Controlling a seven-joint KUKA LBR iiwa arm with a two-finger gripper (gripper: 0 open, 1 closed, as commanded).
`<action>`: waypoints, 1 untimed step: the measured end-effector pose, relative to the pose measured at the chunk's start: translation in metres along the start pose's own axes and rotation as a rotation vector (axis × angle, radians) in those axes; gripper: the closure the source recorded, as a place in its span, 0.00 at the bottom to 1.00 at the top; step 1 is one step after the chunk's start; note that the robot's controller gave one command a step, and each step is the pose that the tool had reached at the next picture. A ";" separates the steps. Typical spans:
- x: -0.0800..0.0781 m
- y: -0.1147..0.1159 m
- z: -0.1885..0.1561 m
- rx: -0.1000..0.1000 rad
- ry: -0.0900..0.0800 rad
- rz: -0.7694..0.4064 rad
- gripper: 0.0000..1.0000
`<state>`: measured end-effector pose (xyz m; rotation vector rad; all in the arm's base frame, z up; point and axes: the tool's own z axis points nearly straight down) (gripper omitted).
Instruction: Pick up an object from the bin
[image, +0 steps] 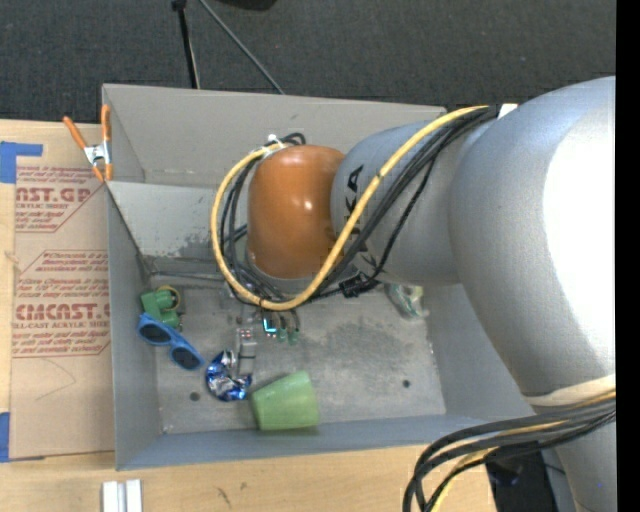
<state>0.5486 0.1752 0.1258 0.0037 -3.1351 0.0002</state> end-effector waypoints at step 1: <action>0.058 -0.013 0.059 0.000 -0.004 -0.129 0.00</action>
Offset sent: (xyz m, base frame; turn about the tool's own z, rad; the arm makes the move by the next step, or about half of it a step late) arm -0.0571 -0.0129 -0.0558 -0.1301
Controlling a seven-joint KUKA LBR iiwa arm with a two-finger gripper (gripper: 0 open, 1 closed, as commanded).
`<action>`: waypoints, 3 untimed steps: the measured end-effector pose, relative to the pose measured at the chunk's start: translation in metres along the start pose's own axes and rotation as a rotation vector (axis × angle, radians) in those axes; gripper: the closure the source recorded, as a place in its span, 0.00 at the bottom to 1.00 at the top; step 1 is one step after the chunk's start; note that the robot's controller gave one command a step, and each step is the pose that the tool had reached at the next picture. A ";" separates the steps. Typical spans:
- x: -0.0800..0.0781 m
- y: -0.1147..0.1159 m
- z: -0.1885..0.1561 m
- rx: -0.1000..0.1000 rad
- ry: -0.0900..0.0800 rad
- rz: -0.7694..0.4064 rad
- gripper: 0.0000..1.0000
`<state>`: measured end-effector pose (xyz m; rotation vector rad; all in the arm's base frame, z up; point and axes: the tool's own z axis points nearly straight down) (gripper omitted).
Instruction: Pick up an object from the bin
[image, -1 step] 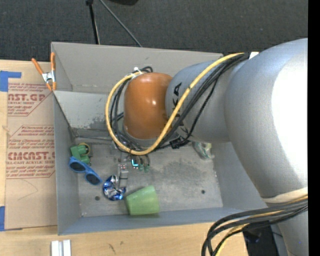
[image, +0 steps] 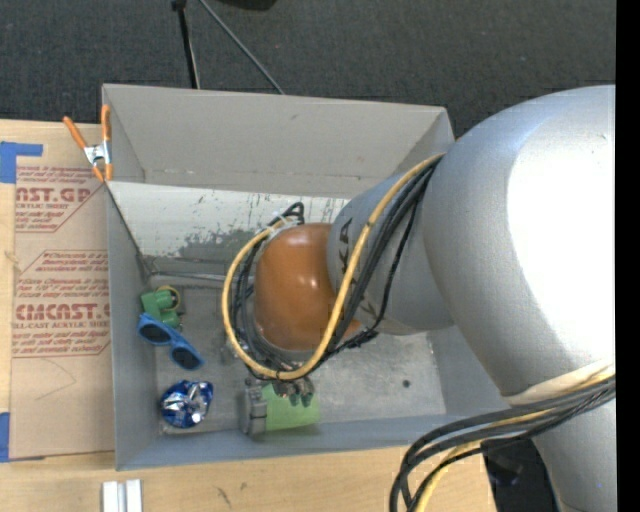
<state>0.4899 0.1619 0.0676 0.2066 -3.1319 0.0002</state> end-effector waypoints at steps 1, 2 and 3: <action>-0.002 0.069 -0.004 -0.005 -0.013 0.003 0.00; 0.000 0.063 -0.002 0.002 -0.003 0.009 1.00; -0.018 0.050 -0.136 -0.002 -0.013 -0.015 1.00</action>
Offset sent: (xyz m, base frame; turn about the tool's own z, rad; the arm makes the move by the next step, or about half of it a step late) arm -0.0085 0.0636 0.0024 0.0087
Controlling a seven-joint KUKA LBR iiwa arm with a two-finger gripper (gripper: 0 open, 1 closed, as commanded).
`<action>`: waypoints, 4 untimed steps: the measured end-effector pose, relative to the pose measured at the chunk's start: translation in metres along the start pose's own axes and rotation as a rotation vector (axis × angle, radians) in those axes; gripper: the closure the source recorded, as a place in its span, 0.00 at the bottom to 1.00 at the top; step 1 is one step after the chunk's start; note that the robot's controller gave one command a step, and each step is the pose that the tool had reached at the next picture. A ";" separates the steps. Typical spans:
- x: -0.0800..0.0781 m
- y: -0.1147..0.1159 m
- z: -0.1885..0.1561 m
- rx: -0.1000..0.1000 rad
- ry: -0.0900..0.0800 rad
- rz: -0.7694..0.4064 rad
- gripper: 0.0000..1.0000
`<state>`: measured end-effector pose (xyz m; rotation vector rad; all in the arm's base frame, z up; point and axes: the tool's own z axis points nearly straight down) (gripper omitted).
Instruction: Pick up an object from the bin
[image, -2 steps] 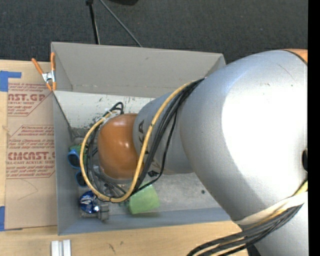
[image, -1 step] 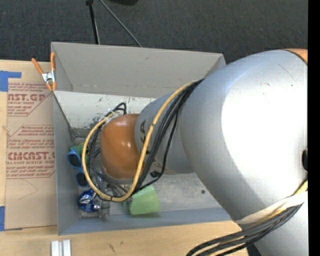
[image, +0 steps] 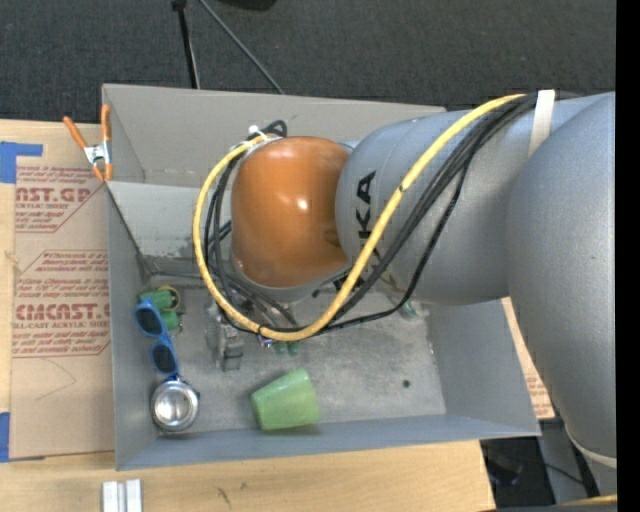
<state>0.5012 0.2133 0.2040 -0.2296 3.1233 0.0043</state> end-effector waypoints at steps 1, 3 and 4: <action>0.002 0.000 0.005 0.001 0.008 -0.001 0.00; 0.022 -0.172 0.131 0.004 0.012 -0.247 0.00; 0.022 -0.166 0.130 -0.001 0.011 -0.253 1.00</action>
Offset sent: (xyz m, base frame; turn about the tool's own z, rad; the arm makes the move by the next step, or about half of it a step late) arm 0.0000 0.0000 0.0000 0.0000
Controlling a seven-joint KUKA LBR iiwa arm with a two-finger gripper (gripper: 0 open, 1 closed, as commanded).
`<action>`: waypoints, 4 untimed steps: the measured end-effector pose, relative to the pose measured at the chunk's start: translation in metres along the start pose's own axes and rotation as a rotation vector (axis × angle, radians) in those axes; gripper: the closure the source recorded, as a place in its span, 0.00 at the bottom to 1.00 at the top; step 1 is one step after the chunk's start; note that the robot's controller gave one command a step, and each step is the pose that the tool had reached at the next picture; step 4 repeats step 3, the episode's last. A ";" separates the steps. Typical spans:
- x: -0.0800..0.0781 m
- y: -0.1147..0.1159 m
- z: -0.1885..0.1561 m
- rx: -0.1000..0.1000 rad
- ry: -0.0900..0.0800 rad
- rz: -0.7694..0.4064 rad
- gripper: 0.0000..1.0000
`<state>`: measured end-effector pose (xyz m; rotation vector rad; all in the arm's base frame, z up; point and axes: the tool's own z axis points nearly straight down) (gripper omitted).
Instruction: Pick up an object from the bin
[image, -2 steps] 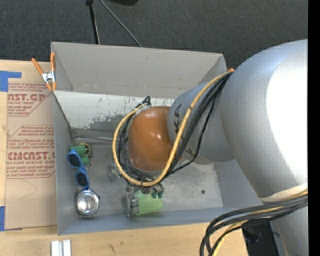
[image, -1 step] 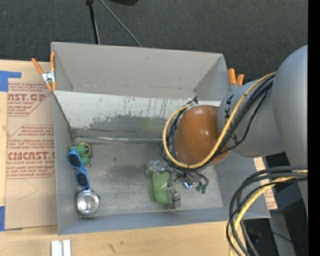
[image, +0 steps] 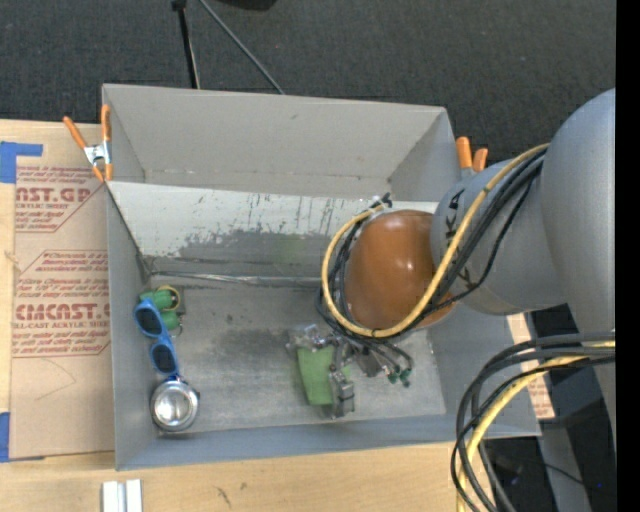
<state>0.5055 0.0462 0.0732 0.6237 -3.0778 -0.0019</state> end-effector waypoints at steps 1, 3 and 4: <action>0.000 0.000 0.000 0.000 0.000 0.000 0.00; -0.002 0.014 -0.132 0.004 -0.006 -0.677 1.00; -0.002 0.014 -0.132 0.004 -0.006 -0.677 1.00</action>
Offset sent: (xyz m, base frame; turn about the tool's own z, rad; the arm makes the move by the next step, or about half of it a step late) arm 0.0000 0.0000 0.0000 0.0000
